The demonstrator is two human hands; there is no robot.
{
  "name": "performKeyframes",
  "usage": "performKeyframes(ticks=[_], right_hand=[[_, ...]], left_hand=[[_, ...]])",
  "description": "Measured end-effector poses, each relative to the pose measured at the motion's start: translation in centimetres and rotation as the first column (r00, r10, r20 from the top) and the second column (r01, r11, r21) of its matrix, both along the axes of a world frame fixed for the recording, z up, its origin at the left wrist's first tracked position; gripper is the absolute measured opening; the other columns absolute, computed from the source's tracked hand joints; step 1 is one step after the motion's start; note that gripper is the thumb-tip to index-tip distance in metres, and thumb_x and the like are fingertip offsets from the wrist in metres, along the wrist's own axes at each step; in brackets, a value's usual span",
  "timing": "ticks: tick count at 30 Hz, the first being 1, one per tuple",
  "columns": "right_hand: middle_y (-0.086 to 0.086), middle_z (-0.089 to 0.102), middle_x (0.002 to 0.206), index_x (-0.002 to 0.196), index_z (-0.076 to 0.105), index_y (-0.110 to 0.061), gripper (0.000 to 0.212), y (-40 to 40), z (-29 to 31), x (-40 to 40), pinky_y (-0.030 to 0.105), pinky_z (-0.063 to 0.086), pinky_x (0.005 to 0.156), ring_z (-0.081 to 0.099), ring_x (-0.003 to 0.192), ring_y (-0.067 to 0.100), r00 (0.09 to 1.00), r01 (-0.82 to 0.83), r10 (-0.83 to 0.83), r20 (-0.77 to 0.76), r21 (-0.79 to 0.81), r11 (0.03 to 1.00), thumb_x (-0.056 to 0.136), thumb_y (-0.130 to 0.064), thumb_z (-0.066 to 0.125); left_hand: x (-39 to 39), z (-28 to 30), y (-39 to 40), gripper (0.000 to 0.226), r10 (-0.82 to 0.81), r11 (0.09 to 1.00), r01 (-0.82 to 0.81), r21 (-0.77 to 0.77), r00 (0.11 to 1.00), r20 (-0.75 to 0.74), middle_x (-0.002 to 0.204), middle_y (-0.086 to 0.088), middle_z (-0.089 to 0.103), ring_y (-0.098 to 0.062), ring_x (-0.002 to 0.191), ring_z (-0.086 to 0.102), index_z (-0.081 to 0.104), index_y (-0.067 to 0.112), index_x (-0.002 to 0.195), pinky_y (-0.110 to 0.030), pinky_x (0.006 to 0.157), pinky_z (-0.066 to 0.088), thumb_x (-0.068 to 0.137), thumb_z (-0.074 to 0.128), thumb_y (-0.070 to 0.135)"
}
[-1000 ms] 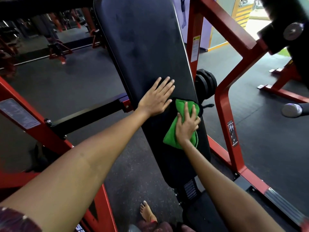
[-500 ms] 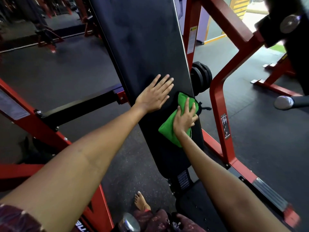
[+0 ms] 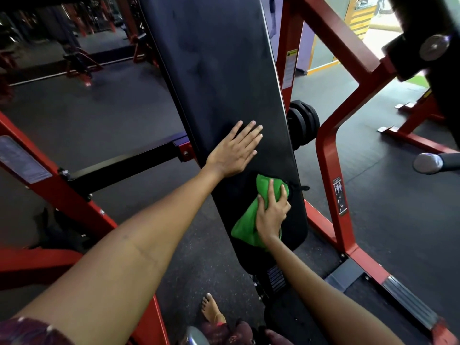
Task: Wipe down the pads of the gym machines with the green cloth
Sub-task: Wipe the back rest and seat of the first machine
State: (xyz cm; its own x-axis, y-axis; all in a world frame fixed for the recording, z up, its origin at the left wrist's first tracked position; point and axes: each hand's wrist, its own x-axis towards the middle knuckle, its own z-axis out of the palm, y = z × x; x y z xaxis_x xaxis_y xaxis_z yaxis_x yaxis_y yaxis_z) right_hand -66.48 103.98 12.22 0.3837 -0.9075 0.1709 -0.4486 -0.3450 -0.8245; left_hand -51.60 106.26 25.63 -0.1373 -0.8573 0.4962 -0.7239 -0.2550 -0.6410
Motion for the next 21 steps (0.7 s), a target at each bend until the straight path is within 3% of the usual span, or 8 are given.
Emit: performKeyframes(ticks=[5,9,11,14,16,18,21], right_hand=[[0.011,0.029,0.147,0.141,0.038,-0.034,0.054,4.5,0.9,1.7,0.065,0.042,0.091,0.037,0.118,0.042,0.983,-0.184,0.172,-0.066,-0.352,0.917,0.088,-0.028,0.049],[0.006,0.032,0.144,0.138,0.039,-0.037,0.074,5.5,-3.6,-1.9,0.055,0.044,0.090,0.035,0.115,0.036,0.903,-0.429,0.355,-0.243,-0.556,0.712,0.075,-0.021,0.072],[0.006,0.033,0.142,0.137,0.039,-0.038,0.073,4.4,-5.4,-3.7,0.055,0.045,0.090,0.036,0.114,0.035,0.896,-0.444,0.368,-0.249,-0.507,0.739,0.073,-0.020,0.070],[0.017,0.038,0.141,0.139,0.043,-0.033,0.067,2.0,-6.1,-4.5,0.060,0.044,0.092,0.040,0.114,0.042,0.966,-0.257,0.252,-0.054,-0.223,0.940,0.079,-0.013,0.065],[0.020,0.034,0.145,0.141,0.045,-0.028,0.060,0.6,-5.3,-4.0,0.060,0.036,0.101,0.036,0.122,0.043,0.987,-0.156,0.159,0.029,-0.069,0.985,0.086,-0.013,0.066],[0.019,0.031,0.147,0.141,0.045,-0.026,0.057,0.1,-3.5,-2.9,0.055,0.032,0.107,0.031,0.127,0.040,0.990,-0.112,0.115,0.080,-0.044,0.993,0.089,-0.017,0.065],[0.019,0.034,0.145,0.140,0.047,-0.026,0.054,1.2,-1.4,-1.2,0.056,0.030,0.105,0.033,0.125,0.041,0.986,-0.144,0.155,0.060,-0.155,0.977,0.089,-0.017,0.063]], left_hand=[[-0.2,0.2,0.0,0.054,0.035,0.999,-0.035,0.012,0.999,-0.011,0.148,-0.008,0.041,-0.025,0.139,0.035,0.048,0.008,0.138,-0.043,0.115,0.015,0.099,0.021,0.034],[-0.2,0.2,0.1,0.058,0.068,0.997,-0.068,0.042,0.998,0.000,0.149,-0.008,0.040,-0.025,0.140,0.032,0.047,0.009,0.139,-0.043,0.116,0.012,0.100,0.019,0.041],[-0.2,0.2,0.1,0.059,0.081,0.995,-0.081,0.050,0.997,0.006,0.149,-0.008,0.040,-0.024,0.141,0.032,0.047,0.009,0.138,-0.043,0.116,0.012,0.099,0.018,0.043],[-0.1,0.1,0.0,0.062,0.087,0.995,-0.087,0.042,0.996,0.011,0.148,-0.007,0.041,-0.024,0.140,0.034,0.048,0.010,0.138,-0.044,0.115,0.013,0.099,0.017,0.046],[0.0,0.0,0.0,0.062,0.083,0.996,-0.084,0.031,0.996,0.014,0.148,-0.008,0.042,-0.024,0.139,0.035,0.049,0.010,0.137,-0.044,0.115,0.015,0.098,0.017,0.047],[0.2,-0.2,-0.2,0.062,0.072,0.997,-0.073,0.023,0.997,0.022,0.147,-0.008,0.042,-0.024,0.139,0.036,0.050,0.010,0.136,-0.044,0.114,0.017,0.098,0.018,0.047],[0.4,-0.5,-0.3,0.061,0.038,0.999,-0.038,-0.004,0.999,0.027,0.145,-0.009,0.045,-0.025,0.137,0.039,0.053,0.009,0.134,-0.045,0.113,0.019,0.098,0.022,0.047]])
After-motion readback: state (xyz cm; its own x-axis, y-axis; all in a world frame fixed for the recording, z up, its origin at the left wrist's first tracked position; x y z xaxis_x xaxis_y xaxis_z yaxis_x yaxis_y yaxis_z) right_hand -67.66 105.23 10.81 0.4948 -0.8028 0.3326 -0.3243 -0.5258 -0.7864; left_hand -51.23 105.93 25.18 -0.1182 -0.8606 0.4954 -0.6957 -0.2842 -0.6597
